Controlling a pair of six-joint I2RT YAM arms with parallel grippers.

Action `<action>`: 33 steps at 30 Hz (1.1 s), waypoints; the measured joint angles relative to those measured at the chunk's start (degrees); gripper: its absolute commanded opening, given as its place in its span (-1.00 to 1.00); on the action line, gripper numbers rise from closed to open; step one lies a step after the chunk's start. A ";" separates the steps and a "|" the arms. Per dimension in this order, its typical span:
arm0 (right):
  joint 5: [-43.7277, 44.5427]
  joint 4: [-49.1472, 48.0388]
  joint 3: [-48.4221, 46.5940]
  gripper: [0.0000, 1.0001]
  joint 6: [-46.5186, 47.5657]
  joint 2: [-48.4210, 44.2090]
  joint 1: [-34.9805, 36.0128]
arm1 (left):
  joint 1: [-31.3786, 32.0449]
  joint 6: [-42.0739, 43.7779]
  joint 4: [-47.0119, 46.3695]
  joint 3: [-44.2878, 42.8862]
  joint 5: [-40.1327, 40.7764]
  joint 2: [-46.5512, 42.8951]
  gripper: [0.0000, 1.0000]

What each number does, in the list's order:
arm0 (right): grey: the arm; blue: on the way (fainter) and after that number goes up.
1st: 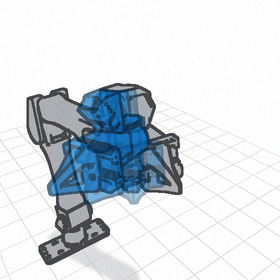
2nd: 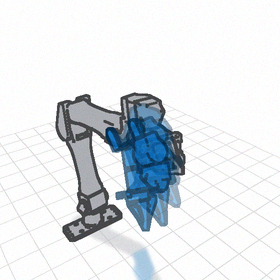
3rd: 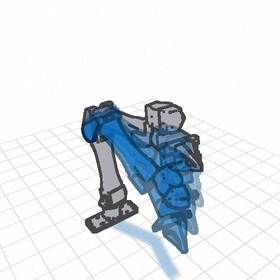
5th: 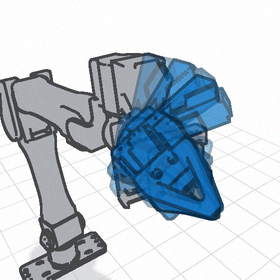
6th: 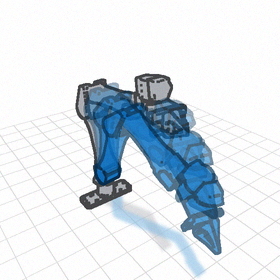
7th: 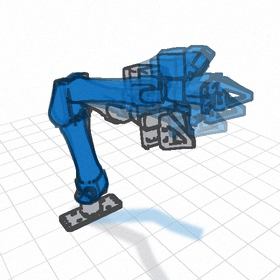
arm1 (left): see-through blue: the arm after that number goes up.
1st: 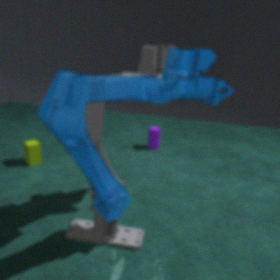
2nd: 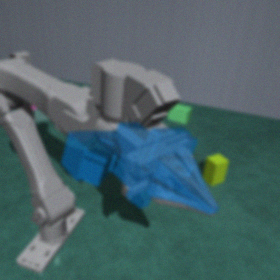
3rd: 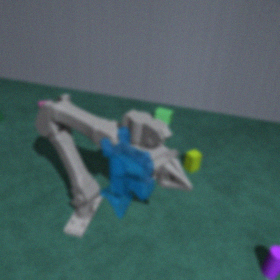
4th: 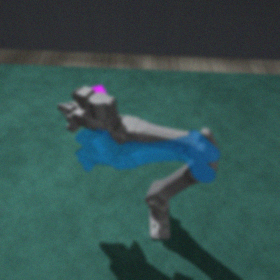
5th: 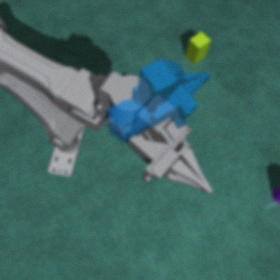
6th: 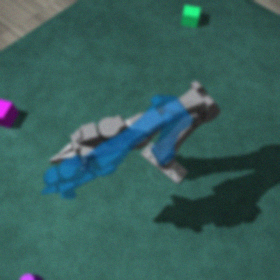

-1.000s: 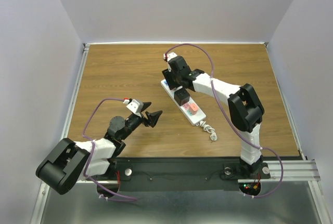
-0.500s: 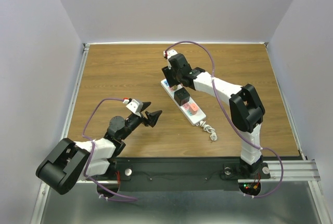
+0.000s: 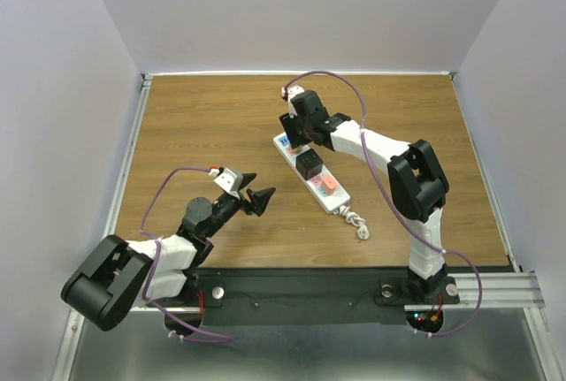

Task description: Insert the plug

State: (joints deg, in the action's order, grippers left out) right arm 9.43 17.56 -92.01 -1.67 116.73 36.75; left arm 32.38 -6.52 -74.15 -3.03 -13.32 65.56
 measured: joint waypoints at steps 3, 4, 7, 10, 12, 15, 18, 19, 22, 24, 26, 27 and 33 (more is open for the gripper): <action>-1.03 0.00 0.00 -0.04 0.17 0.39 -0.04 | -0.02 0.00 -0.02 0.00 0.00 0.13 0.61; -1.38 0.00 0.00 -0.09 0.35 0.52 -0.04 | -0.04 0.00 -0.04 0.00 0.00 0.28 0.61; -2.27 -0.02 0.00 -0.34 0.37 0.98 -0.04 | -0.07 0.00 -0.04 0.00 -0.02 1.36 0.61; -2.60 -0.15 0.00 -0.58 0.44 1.07 -0.04 | -0.15 0.00 0.02 0.00 -0.02 1.99 0.61; -2.67 -0.24 0.02 -0.78 0.50 1.07 -0.04 | -0.22 0.00 -0.04 0.00 -0.02 1.99 0.61; -2.78 -0.42 0.17 -0.99 0.57 1.05 -0.02 | -0.24 -0.02 -0.04 0.00 -0.04 1.97 0.61; -2.64 -1.18 0.57 -0.99 0.70 1.05 -0.04 | -0.24 -0.04 -0.02 0.00 -0.13 1.86 0.61; -2.58 -1.55 0.83 -0.99 0.92 1.03 -0.02 | -0.24 -0.07 -0.04 0.00 -0.15 1.77 0.61; -2.56 -2.34 1.40 -0.99 1.60 0.90 -0.02 | -0.24 -0.11 -0.04 0.00 -0.20 1.73 0.61; -2.58 -2.86 1.99 -0.99 1.92 0.63 -0.02 | -0.24 -0.20 -0.07 0.00 -0.20 1.73 0.61; -2.32 -3.48 2.29 -0.99 2.08 0.61 0.07 | -0.24 -0.22 -0.04 0.00 -0.20 1.73 0.61; -2.21 -3.74 2.49 -0.99 2.10 0.57 0.09 | -0.24 -0.24 -0.04 0.00 -0.20 1.70 0.61; -0.79 -6.95 5.38 -0.99 1.86 -0.48 0.61 | -0.24 -0.42 -0.04 0.00 -0.22 1.64 0.61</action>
State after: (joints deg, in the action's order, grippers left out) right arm 8.64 10.61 -86.63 0.19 116.25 37.36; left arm 32.14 -6.94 -74.19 -3.03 -13.54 67.20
